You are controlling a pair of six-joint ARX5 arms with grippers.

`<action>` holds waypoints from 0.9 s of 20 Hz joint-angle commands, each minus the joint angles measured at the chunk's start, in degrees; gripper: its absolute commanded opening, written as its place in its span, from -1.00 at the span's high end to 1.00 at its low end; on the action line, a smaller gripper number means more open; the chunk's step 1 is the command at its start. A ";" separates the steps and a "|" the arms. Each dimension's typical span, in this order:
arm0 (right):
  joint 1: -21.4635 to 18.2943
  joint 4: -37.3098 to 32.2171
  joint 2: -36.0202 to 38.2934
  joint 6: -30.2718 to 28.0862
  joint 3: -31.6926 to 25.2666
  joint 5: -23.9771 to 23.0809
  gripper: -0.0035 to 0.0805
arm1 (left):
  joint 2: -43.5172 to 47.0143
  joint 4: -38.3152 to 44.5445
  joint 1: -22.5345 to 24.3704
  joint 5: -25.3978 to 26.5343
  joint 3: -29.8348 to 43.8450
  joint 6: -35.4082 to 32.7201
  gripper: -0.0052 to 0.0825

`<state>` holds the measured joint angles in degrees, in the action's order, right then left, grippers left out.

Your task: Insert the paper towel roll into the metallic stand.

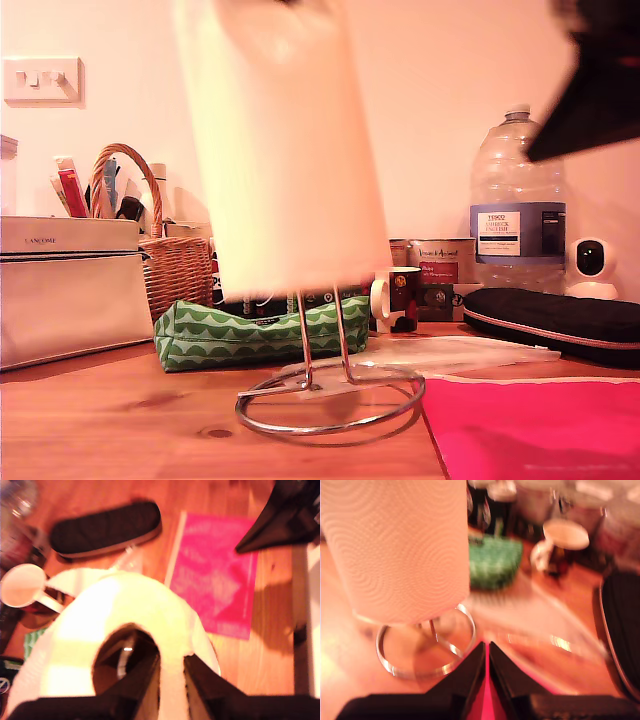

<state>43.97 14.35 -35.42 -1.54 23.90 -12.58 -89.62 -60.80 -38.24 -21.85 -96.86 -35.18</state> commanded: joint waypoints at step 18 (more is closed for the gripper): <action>0.11 -0.17 3.45 0.68 -0.57 -0.07 0.95 | 0.04 -0.96 -2.27 0.70 -0.02 -0.85 0.57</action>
<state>43.97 14.66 -32.03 -1.30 23.90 -12.58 -89.89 -61.87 -40.47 -20.95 -96.86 -35.81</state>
